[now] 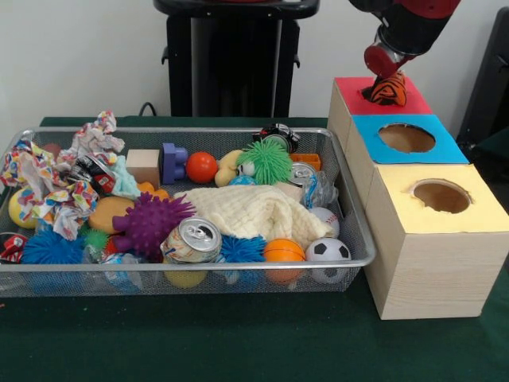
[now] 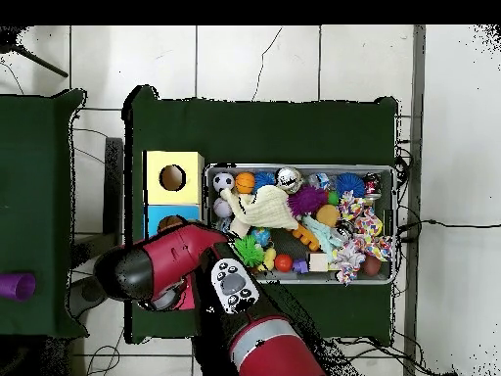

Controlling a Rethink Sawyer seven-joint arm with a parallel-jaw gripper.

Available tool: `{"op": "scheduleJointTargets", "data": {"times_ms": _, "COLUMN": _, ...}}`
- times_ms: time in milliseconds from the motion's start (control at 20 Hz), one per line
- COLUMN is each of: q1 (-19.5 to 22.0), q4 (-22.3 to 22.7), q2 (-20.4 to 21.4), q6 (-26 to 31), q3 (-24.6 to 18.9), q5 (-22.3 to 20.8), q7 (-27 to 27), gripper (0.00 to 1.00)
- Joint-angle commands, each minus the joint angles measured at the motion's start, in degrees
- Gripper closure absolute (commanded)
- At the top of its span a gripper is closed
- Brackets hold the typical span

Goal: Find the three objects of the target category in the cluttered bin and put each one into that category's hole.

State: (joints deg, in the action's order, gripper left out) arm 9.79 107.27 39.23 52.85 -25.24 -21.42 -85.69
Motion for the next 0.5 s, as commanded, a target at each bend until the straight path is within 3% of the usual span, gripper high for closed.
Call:
{"op": "scheduleJointTargets", "data": {"times_ms": 50, "q1": 2.4, "q4": -14.7, "q2": -12.8, "q6": -33.7, "q3": -1.1, "q5": -14.6, "q7": 0.7, "gripper": 1.0}}
{"op": "scheduleJointTargets", "data": {"times_ms": 300, "q1": 2.3, "q4": -14.1, "q2": -11.5, "q6": -31.2, "q3": -1.3, "q5": -14.2, "q7": 0.0, "gripper": 1.0}}
{"op": "scheduleJointTargets", "data": {"times_ms": 500, "q1": 2.0, "q4": -11.3, "q2": -6.3, "q6": -25.9, "q3": -1.4, "q5": -13.1, "q7": -0.9, "gripper": 1.0}}
